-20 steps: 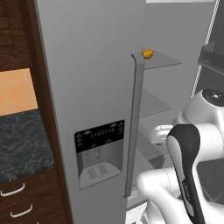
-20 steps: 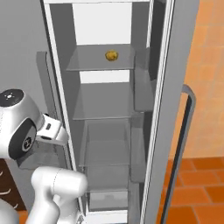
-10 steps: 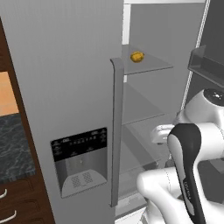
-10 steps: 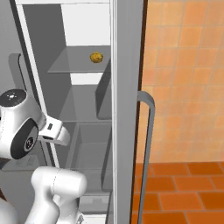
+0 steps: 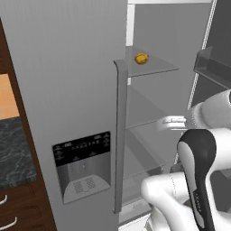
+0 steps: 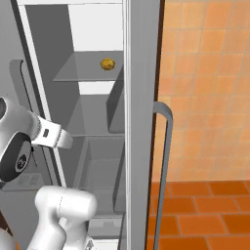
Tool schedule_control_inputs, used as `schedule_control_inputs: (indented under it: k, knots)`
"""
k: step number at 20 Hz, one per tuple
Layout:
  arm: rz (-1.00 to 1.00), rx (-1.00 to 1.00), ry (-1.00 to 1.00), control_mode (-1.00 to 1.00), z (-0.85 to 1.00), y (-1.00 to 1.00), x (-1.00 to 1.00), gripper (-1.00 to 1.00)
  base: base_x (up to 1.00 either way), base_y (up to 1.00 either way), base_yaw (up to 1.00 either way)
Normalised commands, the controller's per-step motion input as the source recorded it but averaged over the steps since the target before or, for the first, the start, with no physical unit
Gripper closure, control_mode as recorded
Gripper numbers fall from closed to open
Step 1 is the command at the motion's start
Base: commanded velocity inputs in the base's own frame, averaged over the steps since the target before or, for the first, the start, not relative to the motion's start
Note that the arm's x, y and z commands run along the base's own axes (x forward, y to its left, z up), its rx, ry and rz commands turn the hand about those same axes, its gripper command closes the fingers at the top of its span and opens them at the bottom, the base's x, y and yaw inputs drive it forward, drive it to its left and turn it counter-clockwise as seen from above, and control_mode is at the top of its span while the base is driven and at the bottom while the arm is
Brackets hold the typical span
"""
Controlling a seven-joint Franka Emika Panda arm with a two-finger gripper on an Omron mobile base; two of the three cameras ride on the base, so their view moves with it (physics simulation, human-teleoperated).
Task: Place one squash and one steak in each tupperware on the nearby counter, to pack two identical lunches.
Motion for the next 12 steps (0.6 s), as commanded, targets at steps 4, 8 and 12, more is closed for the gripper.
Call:
schedule_control_inputs:
  k: [4,8,12]
  knots:
    - [-0.26,0.13,-0.2,-1.0,1.0,0.05,0.16,-1.0,0.0,0.0,0.0]
    - [-0.23,0.16,0.0,-1.0,0.84,-0.21,0.48,-1.0,0.0,0.0,0.0]
    - [-0.11,0.09,0.0,-1.0,0.66,-0.19,0.54,-1.0,0.0,0.0,0.0]
